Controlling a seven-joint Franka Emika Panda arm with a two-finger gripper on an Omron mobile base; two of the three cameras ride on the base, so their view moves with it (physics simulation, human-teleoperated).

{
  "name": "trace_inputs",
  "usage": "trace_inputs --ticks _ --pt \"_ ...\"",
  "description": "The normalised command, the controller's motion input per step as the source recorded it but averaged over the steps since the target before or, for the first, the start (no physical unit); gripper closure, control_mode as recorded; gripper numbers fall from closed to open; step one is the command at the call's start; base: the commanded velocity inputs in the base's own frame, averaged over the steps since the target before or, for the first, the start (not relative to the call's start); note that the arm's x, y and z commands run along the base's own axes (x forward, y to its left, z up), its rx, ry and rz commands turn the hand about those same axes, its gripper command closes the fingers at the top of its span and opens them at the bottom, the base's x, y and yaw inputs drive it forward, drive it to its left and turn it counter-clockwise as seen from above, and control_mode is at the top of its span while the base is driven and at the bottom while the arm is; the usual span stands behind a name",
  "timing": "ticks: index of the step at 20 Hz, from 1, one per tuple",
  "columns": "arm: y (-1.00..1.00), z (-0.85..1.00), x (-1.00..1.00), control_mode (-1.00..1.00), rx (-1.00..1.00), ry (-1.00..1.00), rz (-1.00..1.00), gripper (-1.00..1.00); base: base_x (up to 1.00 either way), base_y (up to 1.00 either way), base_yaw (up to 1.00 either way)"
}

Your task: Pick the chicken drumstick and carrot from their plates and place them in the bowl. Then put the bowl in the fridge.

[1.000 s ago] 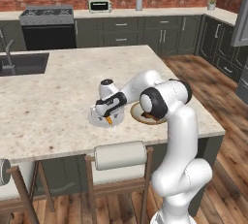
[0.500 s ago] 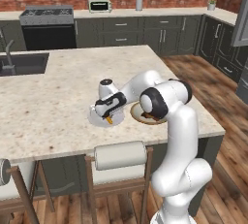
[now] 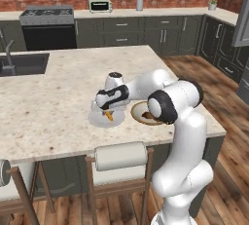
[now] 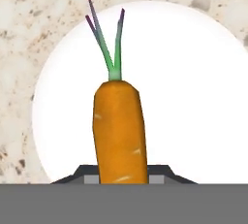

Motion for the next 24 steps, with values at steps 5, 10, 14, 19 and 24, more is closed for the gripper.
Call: trace_inputs --ticks 5,10,14,19,24 --pt "-0.21 0.59 -0.53 -1.0 0.04 -0.03 0.02 1.0 0.0 0.0 0.0" --pt "-0.27 0.46 -0.41 -1.0 0.0 -0.01 0.0 1.0 0.0 0.0 0.0" --pt "-0.4 0.36 -0.38 -1.0 0.0 0.0 0.0 1.0 0.0 0.0 0.0" --pt "-0.49 0.21 -0.19 -1.0 0.0 0.0 0.0 1.0 0.0 0.0 0.0" --pt "-0.61 0.02 -0.09 -1.0 0.0 0.0 0.08 1.0 0.0 0.0 0.0"
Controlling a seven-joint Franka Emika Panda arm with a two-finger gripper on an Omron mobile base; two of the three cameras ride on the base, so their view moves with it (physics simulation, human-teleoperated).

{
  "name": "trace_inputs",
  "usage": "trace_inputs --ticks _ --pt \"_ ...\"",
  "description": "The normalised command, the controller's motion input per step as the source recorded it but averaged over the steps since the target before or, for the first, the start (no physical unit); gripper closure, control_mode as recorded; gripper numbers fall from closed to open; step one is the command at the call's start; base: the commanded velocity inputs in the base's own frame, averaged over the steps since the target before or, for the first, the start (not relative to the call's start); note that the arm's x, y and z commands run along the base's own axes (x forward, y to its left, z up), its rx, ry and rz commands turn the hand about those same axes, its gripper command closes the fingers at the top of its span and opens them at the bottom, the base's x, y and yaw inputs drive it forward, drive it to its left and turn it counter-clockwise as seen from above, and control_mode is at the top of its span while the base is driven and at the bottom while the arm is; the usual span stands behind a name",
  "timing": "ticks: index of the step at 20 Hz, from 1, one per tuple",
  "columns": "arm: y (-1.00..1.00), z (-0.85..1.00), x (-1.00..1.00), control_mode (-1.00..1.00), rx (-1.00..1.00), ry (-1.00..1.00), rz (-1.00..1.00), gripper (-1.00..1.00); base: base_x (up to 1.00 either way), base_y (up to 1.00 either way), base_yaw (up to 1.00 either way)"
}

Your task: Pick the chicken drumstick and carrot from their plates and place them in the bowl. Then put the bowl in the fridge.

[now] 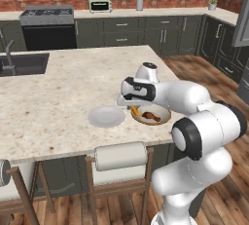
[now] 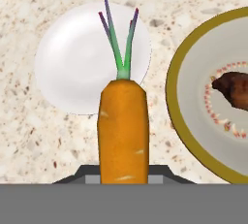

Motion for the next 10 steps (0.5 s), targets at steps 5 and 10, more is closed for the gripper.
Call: trace_inputs --ticks 5,10 --pt "-0.59 0.0 -0.03 -1.0 0.0 0.0 0.11 1.0 0.0 0.0 0.0" --pt "-0.57 -0.03 0.0 -1.0 0.0 0.0 0.09 1.0 0.0 0.0 0.0"
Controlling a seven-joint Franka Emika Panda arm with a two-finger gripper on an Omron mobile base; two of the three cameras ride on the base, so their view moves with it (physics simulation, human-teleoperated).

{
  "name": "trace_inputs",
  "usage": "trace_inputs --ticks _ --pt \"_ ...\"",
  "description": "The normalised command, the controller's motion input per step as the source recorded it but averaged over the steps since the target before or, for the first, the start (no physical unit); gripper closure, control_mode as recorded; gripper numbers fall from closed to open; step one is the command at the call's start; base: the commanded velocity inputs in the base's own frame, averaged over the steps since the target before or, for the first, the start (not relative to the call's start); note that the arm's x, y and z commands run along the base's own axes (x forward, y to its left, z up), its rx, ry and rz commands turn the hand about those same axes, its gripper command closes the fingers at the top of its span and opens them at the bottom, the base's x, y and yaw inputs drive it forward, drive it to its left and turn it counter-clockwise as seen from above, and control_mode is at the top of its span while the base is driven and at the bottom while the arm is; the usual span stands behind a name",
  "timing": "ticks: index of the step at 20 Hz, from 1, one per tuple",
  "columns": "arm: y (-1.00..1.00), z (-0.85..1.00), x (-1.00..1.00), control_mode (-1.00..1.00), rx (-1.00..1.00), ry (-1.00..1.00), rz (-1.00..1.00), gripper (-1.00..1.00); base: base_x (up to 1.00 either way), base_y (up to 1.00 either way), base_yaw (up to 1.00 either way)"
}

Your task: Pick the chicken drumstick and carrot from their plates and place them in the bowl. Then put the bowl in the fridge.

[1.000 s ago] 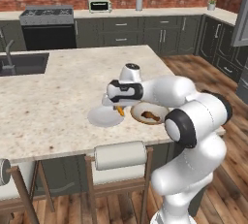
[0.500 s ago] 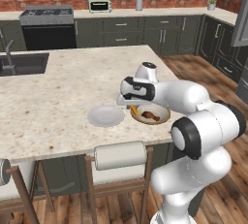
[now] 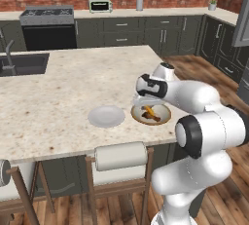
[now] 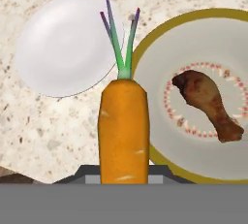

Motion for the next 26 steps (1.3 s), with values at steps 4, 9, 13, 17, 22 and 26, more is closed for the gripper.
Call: trace_inputs --ticks 4,9,13,17,22,26 --pt "-0.47 -0.12 0.04 -1.0 -0.1 0.0 0.11 1.0 0.0 0.0 0.0" --pt "-0.28 -0.26 0.11 -1.0 -0.17 0.02 0.12 1.0 0.0 0.0 0.0" --pt "-0.04 -0.31 0.24 -1.0 -0.14 0.0 0.31 1.0 0.0 0.0 0.0" --pt "-0.09 -0.29 0.25 -1.0 -0.07 0.0 0.3 1.0 0.0 0.0 0.0" --pt "-0.01 -0.26 0.04 -1.0 -0.01 0.0 0.26 1.0 0.0 0.0 0.0" --pt "0.0 -0.25 0.1 -1.0 0.0 0.0 0.16 1.0 0.0 0.0 0.0"
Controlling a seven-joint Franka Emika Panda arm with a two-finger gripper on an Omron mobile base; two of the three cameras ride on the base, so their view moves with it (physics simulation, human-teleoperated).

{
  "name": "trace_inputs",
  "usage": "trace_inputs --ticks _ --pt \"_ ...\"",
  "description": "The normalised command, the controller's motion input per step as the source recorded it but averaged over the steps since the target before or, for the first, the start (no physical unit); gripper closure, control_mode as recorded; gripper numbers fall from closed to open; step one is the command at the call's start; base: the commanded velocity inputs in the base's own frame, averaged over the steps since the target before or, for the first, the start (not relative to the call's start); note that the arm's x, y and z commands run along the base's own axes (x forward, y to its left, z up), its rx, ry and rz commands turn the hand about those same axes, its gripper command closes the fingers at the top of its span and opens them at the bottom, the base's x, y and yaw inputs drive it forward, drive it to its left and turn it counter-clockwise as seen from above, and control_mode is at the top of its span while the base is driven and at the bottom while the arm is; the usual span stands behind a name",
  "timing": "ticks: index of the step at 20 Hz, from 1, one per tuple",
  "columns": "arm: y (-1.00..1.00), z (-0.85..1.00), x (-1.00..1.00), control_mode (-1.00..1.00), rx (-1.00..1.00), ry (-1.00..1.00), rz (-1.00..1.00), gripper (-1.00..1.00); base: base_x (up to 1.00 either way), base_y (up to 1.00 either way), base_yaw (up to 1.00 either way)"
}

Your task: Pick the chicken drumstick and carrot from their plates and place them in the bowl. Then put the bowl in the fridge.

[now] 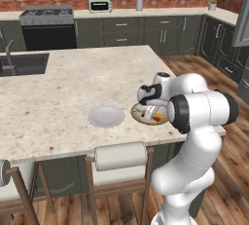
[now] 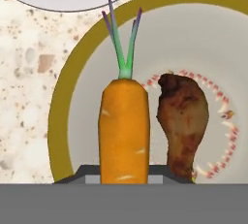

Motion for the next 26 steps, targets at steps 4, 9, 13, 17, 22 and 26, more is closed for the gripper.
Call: trace_inputs --ticks 4,9,13,17,22,26 --pt "0.0 -0.25 0.16 -1.0 0.0 0.05 0.09 1.0 0.0 0.0 0.0" --pt "0.0 -0.24 0.21 -1.0 0.0 0.08 0.06 1.0 0.0 0.0 0.0" --pt "-0.01 -0.23 0.34 -1.0 0.0 0.16 0.05 -1.0 0.0 0.0 0.0" --pt "-0.1 -0.03 0.13 -1.0 0.0 0.05 0.05 -1.0 0.0 0.0 0.0" --pt "-0.19 0.08 0.0 -1.0 0.0 0.02 0.02 -1.0 0.0 0.0 0.0" --pt "-0.12 0.3 -0.09 -1.0 0.0 0.0 0.0 -1.0 0.0 0.0 0.0"
